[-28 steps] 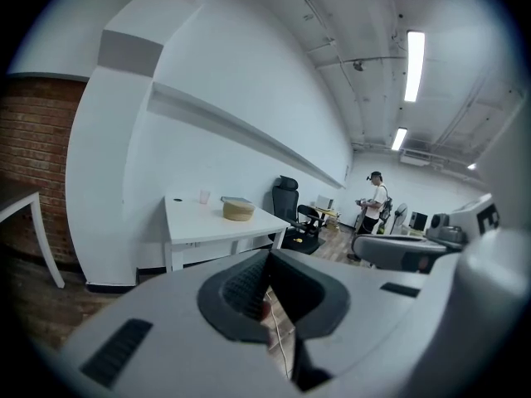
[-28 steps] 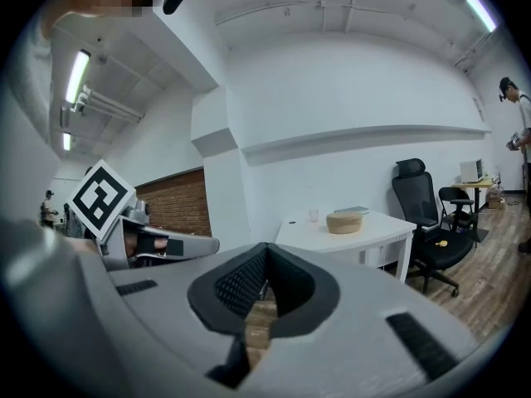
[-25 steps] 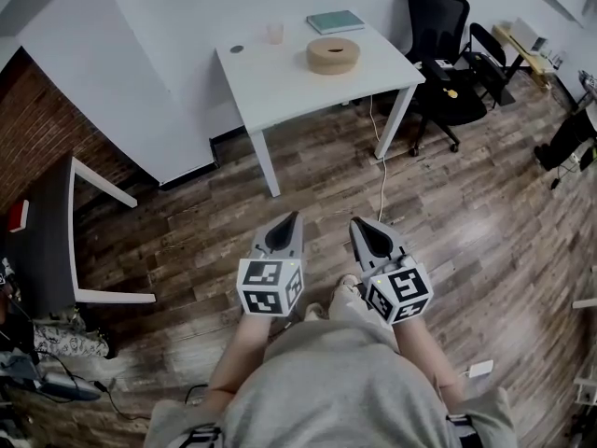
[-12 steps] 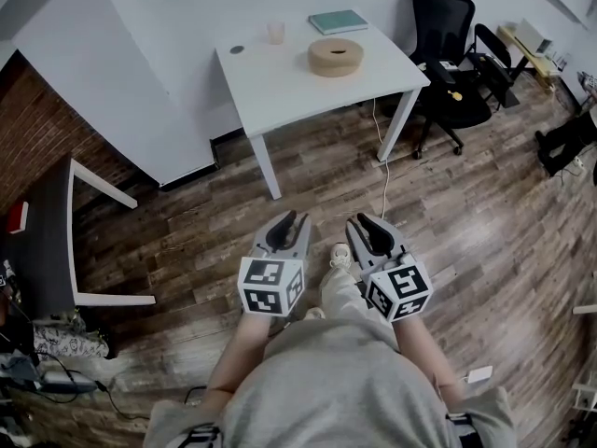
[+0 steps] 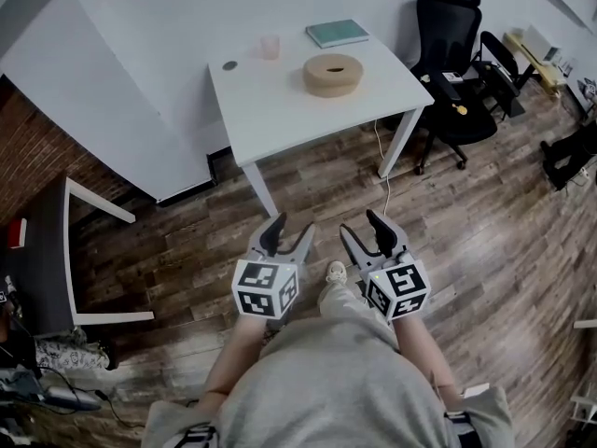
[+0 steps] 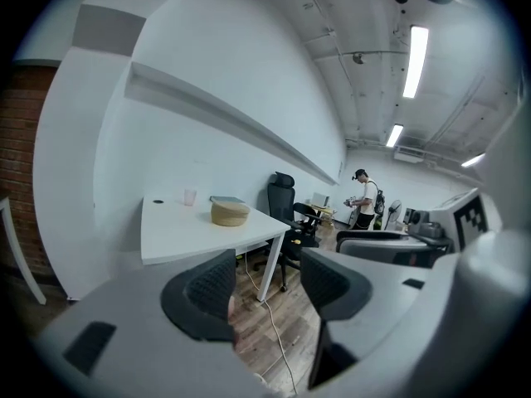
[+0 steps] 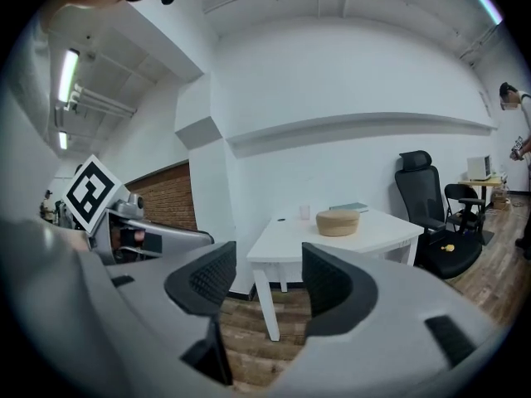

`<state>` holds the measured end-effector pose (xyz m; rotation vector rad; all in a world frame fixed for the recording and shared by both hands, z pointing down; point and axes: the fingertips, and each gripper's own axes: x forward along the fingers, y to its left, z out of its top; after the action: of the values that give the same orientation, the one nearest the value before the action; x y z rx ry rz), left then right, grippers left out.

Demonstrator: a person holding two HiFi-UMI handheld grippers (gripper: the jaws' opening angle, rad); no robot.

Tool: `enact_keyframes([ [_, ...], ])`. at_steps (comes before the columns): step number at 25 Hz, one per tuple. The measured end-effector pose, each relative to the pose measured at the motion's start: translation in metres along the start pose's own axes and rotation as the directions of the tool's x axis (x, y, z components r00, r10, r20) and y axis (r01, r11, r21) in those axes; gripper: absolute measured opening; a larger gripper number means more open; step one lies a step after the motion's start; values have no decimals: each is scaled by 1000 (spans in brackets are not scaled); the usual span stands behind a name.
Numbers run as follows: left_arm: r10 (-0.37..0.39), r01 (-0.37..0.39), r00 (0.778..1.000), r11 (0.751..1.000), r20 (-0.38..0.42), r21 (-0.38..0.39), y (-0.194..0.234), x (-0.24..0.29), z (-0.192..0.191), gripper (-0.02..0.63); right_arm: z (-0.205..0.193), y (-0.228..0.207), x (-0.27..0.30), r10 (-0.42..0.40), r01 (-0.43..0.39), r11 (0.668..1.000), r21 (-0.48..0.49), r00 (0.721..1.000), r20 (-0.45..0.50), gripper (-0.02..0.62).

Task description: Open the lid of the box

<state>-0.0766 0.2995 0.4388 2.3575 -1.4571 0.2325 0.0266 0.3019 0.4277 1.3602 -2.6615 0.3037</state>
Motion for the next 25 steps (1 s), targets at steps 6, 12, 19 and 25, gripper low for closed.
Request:
enact_keyframes([
  [6, 26, -26, 1000, 999, 4, -28, 19, 56, 31, 259, 28, -50, 47, 30, -30, 999, -12, 1000, -6, 291],
  [12, 83, -82, 996, 995, 22, -60, 39, 108, 60, 261, 50, -98, 91, 75, -75, 997, -18, 997, -11, 313],
  [19, 128, -125, 991, 988, 34, -91, 56, 166, 80, 261, 59, -144, 137, 121, -121, 992, -37, 992, -25, 313],
  [25, 146, -143, 989, 985, 20, -98, 62, 200, 84, 261, 60, -173, 158, 133, -134, 991, -30, 991, -28, 311],
])
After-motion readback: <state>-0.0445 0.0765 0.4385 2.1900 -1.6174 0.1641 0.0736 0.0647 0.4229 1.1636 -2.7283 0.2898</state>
